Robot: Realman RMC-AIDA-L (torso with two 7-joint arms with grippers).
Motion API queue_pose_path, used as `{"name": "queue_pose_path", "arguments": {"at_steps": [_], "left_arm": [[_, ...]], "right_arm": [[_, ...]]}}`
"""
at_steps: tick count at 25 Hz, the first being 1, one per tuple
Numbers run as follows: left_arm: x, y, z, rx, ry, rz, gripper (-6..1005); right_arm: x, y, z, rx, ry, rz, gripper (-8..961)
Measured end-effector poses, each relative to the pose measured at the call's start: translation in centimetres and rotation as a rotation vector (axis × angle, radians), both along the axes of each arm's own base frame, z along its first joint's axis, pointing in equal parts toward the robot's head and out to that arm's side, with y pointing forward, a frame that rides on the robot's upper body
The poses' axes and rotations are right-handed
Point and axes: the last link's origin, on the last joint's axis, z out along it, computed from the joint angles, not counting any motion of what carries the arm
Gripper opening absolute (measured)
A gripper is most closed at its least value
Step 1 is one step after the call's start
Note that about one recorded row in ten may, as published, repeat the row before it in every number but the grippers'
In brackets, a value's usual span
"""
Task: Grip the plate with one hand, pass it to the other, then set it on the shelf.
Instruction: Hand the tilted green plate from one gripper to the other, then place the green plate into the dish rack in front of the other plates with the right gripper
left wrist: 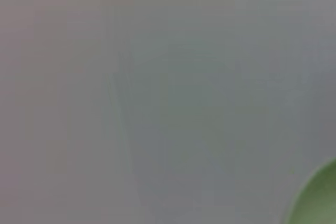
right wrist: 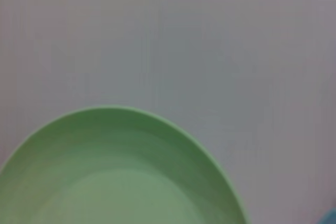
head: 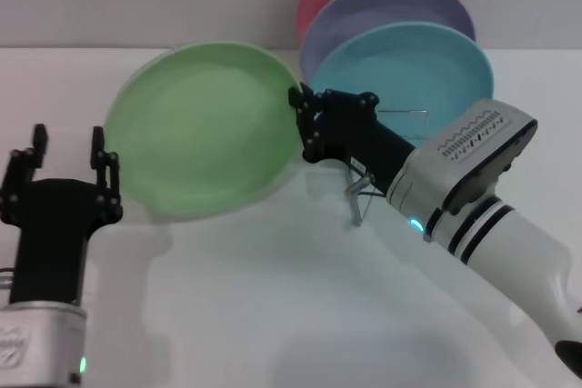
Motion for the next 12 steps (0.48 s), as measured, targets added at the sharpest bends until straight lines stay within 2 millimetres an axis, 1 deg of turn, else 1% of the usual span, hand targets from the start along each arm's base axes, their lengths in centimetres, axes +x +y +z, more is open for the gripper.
{"name": "queue_pose_path", "arguments": {"at_steps": [3,6,9,12], "left_arm": [[0.0,-0.9,1.3,0.055,-0.053,-0.072,378],[-0.6,-2.0,2.9,0.130,-0.088,-0.174,472],[-2.0,-2.9,4.2,0.171,-0.107,-0.293,566],[-3.6,-3.1,5.2,0.183,-0.148,-0.347,613]], "right_arm": [[-0.1,0.2,0.2,0.014,0.009,0.001,17],[-0.5,0.2,0.6,0.033,0.030,0.020,17],[-0.9,-0.2,1.0,0.052,0.062,0.051,17],[-1.1,-0.9,1.2,0.070,0.088,0.080,17]]}}
